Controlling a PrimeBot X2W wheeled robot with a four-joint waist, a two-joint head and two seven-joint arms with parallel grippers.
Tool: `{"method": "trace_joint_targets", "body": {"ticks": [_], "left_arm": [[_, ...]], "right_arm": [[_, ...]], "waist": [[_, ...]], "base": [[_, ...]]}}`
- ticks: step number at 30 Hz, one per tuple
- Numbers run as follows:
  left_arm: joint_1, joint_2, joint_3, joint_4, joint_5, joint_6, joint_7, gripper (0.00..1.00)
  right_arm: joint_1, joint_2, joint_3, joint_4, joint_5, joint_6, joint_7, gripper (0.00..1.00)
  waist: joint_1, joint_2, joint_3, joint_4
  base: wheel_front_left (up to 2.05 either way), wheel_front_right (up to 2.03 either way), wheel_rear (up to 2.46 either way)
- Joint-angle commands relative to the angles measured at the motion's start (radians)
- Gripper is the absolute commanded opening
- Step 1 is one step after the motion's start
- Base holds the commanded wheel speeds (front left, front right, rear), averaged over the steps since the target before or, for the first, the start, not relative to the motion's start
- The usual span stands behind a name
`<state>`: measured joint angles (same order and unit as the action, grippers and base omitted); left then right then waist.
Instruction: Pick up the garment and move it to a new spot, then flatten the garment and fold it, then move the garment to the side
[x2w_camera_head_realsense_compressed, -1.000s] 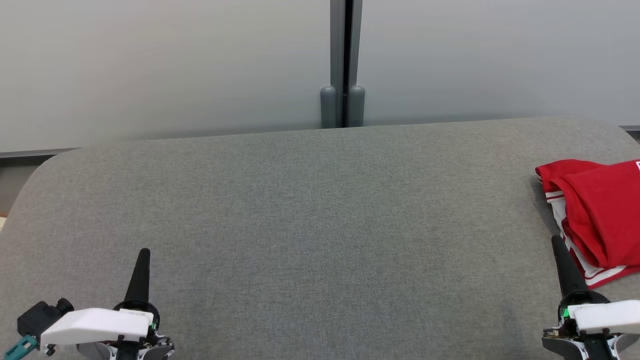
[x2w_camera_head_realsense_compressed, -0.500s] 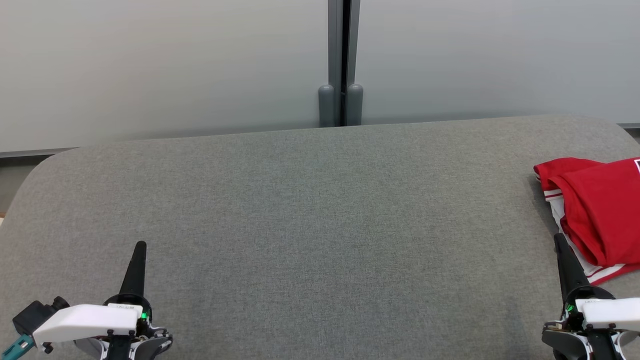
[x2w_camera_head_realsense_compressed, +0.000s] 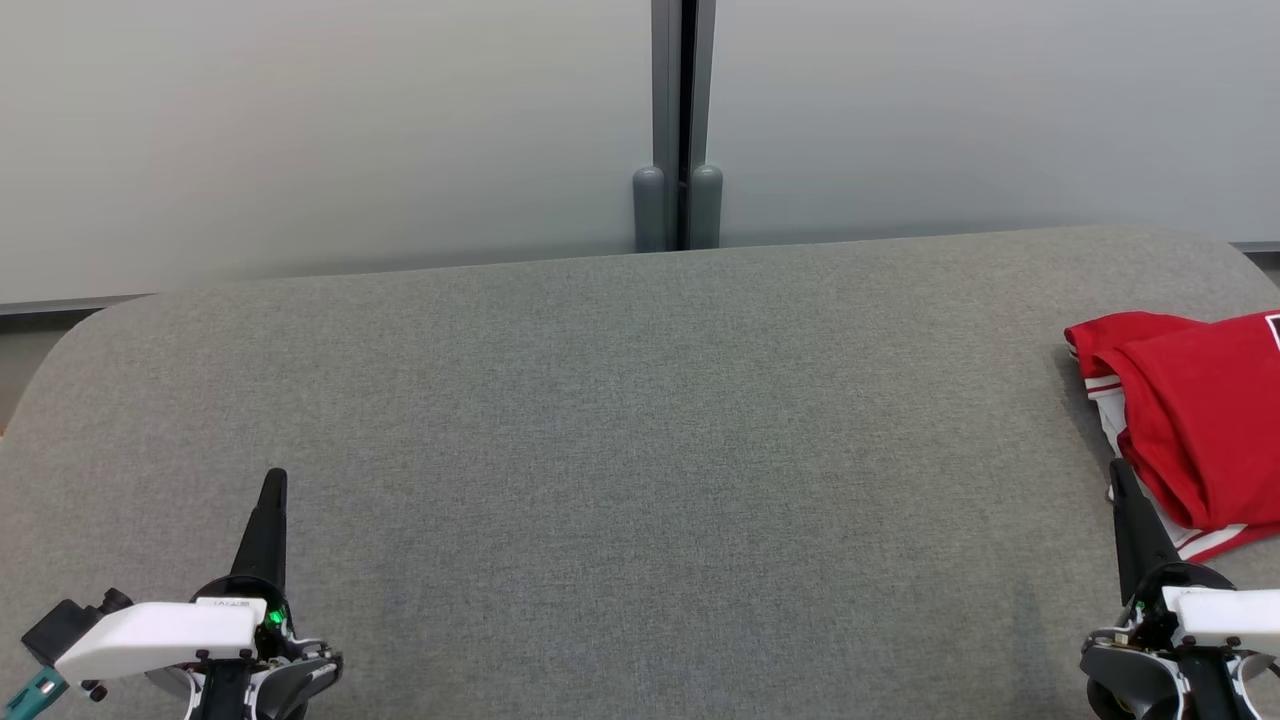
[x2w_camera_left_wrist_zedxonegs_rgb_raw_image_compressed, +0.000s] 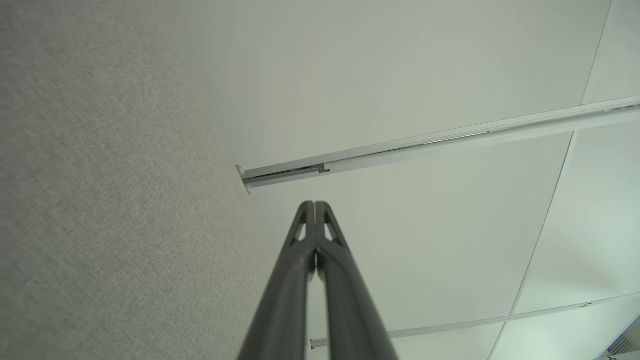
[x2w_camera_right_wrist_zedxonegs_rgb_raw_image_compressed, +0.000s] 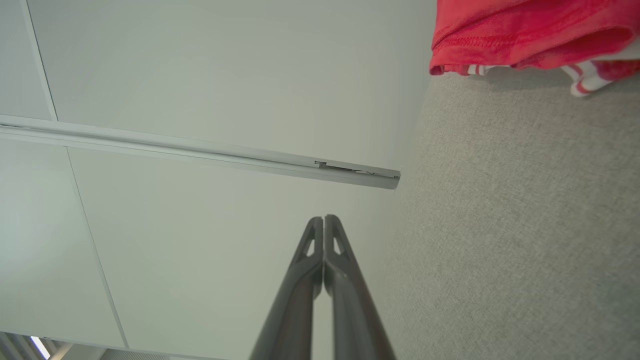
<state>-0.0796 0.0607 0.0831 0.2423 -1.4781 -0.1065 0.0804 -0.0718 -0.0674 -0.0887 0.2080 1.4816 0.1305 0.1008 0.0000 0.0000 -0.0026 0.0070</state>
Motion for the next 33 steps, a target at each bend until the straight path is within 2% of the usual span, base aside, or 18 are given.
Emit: {"method": "trace_joint_targets", "body": {"ticks": [1, 20, 33], "left_arm": [[-0.02, 0.004, 0.008, -0.002, -0.015, -0.009, 0.005, 0.0], [-0.037, -0.011, 0.036, 0.004, -0.14, -0.029, 0.037, 0.0], [-0.034, -0.011, 0.035, 0.004, -0.135, -0.027, 0.037, 0.0]], "right_arm": [[-0.015, -0.001, -0.005, 0.002, 0.021, 0.0, 0.003, 0.0], [-0.042, 0.01, -0.018, 0.041, 0.146, 0.0, 0.006, 0.0], [-0.042, 0.011, -0.019, 0.04, 0.138, 0.0, 0.009, 0.0]], "waist": [[0.0, 0.0, 0.0, 0.0], [0.0, 0.0, 0.006, -0.007], [0.0, 0.0, 0.006, -0.007]], "base": [[0.0, 0.0, 0.0], [0.0, 0.0, 0.0], [0.0, 0.0, 0.0]]}}
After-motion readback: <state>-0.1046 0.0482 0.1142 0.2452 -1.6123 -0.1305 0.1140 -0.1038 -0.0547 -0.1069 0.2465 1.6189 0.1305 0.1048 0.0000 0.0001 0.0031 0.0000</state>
